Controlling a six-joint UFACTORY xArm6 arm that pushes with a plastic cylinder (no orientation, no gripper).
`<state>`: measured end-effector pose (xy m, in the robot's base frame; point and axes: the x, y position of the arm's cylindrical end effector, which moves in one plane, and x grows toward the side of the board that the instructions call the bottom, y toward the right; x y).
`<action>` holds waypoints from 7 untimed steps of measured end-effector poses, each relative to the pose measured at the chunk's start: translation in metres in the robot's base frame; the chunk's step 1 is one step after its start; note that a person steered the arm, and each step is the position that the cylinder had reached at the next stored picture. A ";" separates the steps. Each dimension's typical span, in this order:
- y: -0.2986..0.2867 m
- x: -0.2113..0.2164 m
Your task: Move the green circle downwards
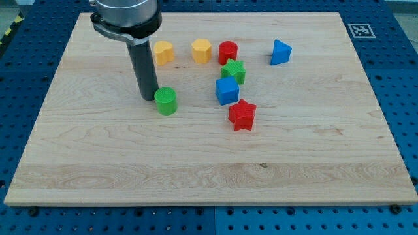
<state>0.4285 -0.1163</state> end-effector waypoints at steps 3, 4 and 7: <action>0.008 -0.021; 0.024 -0.029; 0.040 0.015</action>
<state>0.4437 -0.0764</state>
